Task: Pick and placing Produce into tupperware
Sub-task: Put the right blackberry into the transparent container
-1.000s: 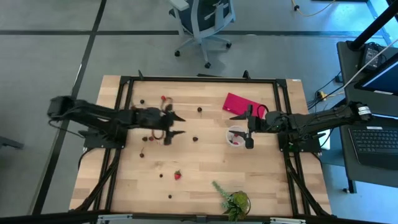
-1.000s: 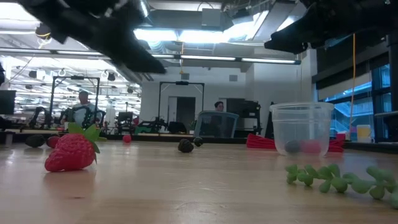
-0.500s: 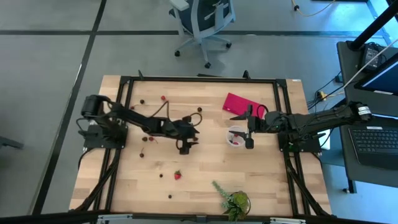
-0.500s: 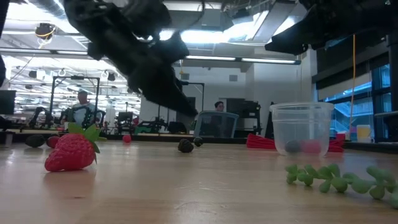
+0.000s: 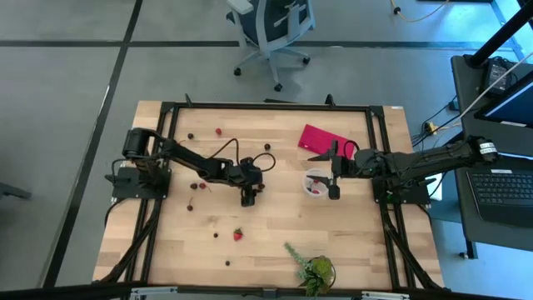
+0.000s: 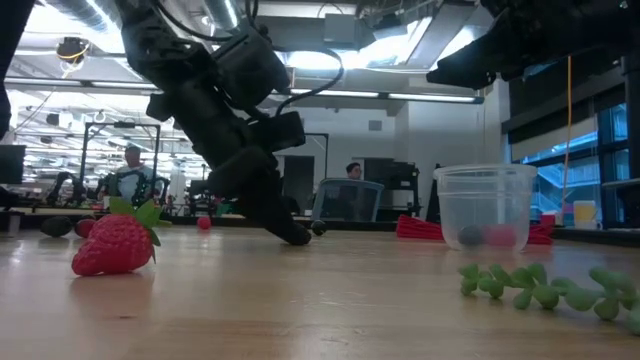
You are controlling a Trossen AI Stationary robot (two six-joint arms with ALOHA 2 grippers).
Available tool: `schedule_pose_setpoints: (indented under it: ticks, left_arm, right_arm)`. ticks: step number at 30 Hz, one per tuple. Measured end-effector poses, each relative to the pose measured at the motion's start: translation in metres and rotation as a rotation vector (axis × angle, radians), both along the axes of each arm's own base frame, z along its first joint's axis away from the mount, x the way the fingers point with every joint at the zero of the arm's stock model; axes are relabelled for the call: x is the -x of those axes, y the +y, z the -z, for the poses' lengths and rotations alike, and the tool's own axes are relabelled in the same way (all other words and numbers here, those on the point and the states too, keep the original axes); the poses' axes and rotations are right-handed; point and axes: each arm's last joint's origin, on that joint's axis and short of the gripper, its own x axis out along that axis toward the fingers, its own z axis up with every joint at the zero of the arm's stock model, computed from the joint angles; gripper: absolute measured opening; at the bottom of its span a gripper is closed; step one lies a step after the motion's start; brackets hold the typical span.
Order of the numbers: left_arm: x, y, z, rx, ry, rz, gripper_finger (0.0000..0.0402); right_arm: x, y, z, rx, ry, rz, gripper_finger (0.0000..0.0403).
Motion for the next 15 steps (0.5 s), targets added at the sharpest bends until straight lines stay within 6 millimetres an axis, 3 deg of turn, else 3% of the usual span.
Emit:
schedule_pose_setpoints:
  ticks: [8, 15]
  left_arm:
    - [0.0003, 0.0004, 0.0002, -0.016, 0.003, -0.019, 0.0180]
    - [0.0001, 0.0003, 0.0000, -0.015, 0.001, -0.017, 0.0163]
  right_arm:
    - [0.0000, 0.0000, 0.0001, 0.000, 0.000, 0.000, 0.0262]
    - [0.0000, 0.0001, 0.0000, 0.000, 0.000, 0.000, 0.0262]
